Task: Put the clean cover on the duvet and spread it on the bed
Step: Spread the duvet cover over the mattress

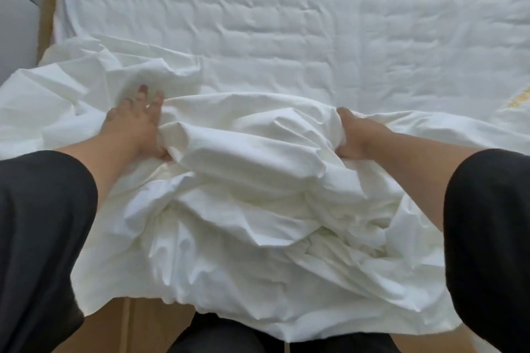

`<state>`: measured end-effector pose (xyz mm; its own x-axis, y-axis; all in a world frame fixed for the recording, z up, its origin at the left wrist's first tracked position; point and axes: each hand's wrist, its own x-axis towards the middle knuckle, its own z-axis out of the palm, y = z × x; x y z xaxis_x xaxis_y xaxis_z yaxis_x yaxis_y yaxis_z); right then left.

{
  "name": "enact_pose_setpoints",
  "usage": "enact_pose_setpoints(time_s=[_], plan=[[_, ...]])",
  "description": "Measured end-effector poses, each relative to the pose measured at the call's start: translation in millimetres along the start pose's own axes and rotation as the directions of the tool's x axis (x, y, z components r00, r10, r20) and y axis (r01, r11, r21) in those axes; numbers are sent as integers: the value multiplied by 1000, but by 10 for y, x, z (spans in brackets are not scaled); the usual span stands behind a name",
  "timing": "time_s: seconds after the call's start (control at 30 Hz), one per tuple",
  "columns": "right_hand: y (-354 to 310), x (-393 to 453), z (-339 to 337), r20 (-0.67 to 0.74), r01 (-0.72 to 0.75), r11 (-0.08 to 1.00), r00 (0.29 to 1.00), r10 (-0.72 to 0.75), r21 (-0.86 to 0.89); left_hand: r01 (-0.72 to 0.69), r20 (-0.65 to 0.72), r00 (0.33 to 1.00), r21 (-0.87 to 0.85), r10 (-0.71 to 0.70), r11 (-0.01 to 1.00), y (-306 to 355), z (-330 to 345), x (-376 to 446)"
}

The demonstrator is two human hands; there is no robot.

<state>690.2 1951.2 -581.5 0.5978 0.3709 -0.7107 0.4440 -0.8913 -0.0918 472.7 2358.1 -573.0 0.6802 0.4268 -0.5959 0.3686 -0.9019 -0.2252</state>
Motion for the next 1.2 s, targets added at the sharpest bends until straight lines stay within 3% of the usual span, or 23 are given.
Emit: enact_pose_setpoints(time_s=[0.07,0.13,0.2,0.27,0.33,0.43,0.5,0.53,0.6,0.63,0.73,0.87,0.93,1.0,1.03,1.1,1.13,1.2], plan=[[-13,30,-10,-36,22,999,999,-23,-35,43,-5,999,20,-43,999,-11,-29,84],[-87,-22,41,-118,29,977,992,-55,-209,14,40,999,33,-15,999,33,-54,101],[-145,-136,156,-75,88,963,991,-111,-256,-34,125,991,-105,47,994,85,-36,26],[-169,-338,260,39,157,984,987,-154,-89,-63,146,984,-233,99,970,97,35,-160],[-181,-660,346,176,107,955,971,-160,278,-61,218,967,-301,131,952,104,125,-408],[-163,-1183,529,333,-53,790,922,-196,611,-59,297,937,-379,181,924,82,247,-789],[-62,-1488,718,488,-260,607,838,-244,751,-99,331,914,-376,234,921,34,296,-1019],[-15,-1626,767,542,-296,615,799,-260,731,-109,371,893,-371,255,922,9,303,-1119],[1,-1813,871,583,-159,825,778,-233,542,-61,487,843,-336,229,940,-14,304,-1273],[-45,-1870,889,568,-62,917,801,-190,395,-54,524,826,-289,206,956,-15,296,-1305],[-186,-1836,723,470,73,995,877,-99,72,-143,549,810,-154,205,978,4,174,-1297],[-227,-1589,-263,331,231,962,928,-173,-144,-258,497,841,23,213,966,-227,-525,-1187],[-227,-1330,-1198,172,255,936,961,-217,-242,-242,367,912,120,184,963,-496,-1282,-971],[-258,-1000,-2412,-112,208,929,961,-252,-306,-129,72,991,216,116,968,-759,-2297,-599],[-304,-877,-3088,-296,149,943,925,-240,-297,-51,-114,990,247,81,968,-866,-2888,-414],[-432,-781,-4377,-629,5,980,766,-132,-199,119,-451,892,174,-29,977,-991,-4041,-153],[-504,-783,-4885,-721,-53,993,691,-37,-101,182,-550,827,68,-116,981,-1016,-4535,-71],[-706,-804,-5390,-785,-69,997,617,67,30,214,-596,764,-126,-246,969,-960,-5197,11]])
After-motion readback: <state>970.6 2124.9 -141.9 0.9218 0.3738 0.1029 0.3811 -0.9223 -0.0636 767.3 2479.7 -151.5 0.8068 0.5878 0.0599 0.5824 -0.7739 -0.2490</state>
